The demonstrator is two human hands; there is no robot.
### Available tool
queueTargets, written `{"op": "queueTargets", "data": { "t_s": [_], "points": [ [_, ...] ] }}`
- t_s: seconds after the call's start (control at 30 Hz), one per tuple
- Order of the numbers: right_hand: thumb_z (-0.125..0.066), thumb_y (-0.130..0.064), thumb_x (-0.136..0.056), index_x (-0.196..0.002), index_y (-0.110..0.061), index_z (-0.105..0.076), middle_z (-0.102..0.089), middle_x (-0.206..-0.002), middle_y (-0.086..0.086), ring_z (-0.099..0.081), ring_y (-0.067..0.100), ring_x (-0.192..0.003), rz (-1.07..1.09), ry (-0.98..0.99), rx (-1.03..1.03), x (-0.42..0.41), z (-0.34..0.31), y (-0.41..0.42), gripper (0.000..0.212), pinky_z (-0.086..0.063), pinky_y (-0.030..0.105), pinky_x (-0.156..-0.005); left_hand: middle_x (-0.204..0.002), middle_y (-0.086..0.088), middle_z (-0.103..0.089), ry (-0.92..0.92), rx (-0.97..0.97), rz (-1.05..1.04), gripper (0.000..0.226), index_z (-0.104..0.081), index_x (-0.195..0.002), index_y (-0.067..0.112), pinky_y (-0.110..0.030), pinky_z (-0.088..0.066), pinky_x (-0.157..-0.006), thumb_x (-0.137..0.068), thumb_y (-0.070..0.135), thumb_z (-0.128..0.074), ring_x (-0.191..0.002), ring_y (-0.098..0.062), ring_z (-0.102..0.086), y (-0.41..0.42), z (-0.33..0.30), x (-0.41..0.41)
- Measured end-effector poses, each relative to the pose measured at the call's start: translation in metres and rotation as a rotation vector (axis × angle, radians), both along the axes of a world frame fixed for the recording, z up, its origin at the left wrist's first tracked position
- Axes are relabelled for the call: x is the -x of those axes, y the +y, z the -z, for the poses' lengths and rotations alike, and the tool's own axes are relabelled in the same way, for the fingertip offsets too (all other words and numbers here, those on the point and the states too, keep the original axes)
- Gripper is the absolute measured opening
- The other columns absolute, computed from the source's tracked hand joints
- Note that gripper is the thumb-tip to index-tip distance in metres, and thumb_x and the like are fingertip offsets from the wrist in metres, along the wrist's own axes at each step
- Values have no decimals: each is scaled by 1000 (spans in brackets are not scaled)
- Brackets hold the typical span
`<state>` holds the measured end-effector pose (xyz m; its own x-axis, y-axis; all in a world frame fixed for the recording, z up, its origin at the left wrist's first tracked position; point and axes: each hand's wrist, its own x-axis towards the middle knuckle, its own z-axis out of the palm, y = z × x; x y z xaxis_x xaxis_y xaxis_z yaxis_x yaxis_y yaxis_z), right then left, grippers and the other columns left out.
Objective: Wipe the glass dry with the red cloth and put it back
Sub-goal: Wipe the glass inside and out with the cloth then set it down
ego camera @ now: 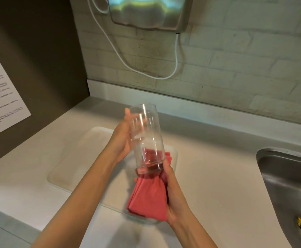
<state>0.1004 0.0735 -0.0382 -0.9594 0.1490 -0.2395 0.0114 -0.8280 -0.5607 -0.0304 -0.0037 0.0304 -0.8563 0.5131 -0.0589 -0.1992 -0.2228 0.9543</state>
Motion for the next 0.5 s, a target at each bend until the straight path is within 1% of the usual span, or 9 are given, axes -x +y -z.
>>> {"op": "queueTargets", "data": {
  "t_s": [0.07,0.13,0.17,0.27,0.3,0.33,0.4,0.43,0.5],
  "points": [
    [-86,-43,-55,-118,-12,-56,-63,-107,19,-64,29,-79,183,36,-133,4,-2,3,76,-56,40,-70,-123,-4,-61,38,64,-100,82,-45,-127,19,-37,-50,-89,-64,73,-43,-112,-20,-59,-1,3,-13],
    [-81,-43,-64,-112,-16,-55,-67,-102,10,-65,23,-84,342,37,-366,3,-9,7,61,-55,39,-73,-120,-2,-60,50,111,-132,82,-38,-132,23,-39,-52,-89,-66,71,-44,-106,-19,-61,1,9,-28],
    [-77,-42,-71,-112,-18,-53,-67,-103,6,-66,19,-86,385,34,-490,3,-11,8,53,-54,35,-73,-117,-2,-60,43,132,-124,82,-34,-133,24,-40,-53,-89,-66,70,-44,-105,-20,-61,3,11,-35],
    [-47,-36,-92,-111,-25,-52,-66,-92,-10,-64,0,-79,375,40,-733,1,-12,9,23,-49,15,-66,-121,-8,-58,-43,101,-154,86,-29,-138,26,-46,-53,-88,-67,72,-45,-106,-26,-62,13,17,-40],
    [-38,-35,-97,-111,-29,-53,-66,-90,-13,-62,-3,-76,351,40,-793,2,-11,7,21,-48,12,-65,-122,-9,-59,-101,69,-170,80,-32,-137,25,-47,-54,-86,-73,71,-45,-105,-27,-63,14,19,-37],
    [-33,-37,-99,-111,-34,-53,-66,-91,-13,-61,-2,-77,325,52,-852,1,-11,5,24,-49,15,-69,-120,-8,-61,-145,40,-188,69,-36,-133,24,-47,-56,-82,-80,66,-43,-102,-28,-65,13,21,-35],
    [-33,-38,-96,-122,-37,-51,-63,-112,-11,-58,2,-98,312,104,-1029,-1,-7,1,31,-48,29,-89,-115,-5,-66,-234,-19,-193,54,-45,-128,26,-45,-57,-77,-87,60,-40,-97,-27,-68,8,29,-29],
    [-34,-35,-96,-129,-33,-47,-57,-127,-10,-52,4,-113,328,143,-1166,-2,-3,1,35,-41,30,-99,-114,-4,-67,-263,-37,-183,52,-48,-127,27,-46,-57,-79,-87,61,-39,-96,-27,-69,5,33,-26],
    [-36,-33,-98,-138,-29,-39,-42,-143,-7,-39,8,-130,363,218,-1451,-4,8,5,40,-32,27,-107,-112,-2,-70,-272,-37,-156,56,-51,-125,29,-50,-53,-88,-85,65,-37,-93,-26,-71,1,37,-22]
  ]
}}
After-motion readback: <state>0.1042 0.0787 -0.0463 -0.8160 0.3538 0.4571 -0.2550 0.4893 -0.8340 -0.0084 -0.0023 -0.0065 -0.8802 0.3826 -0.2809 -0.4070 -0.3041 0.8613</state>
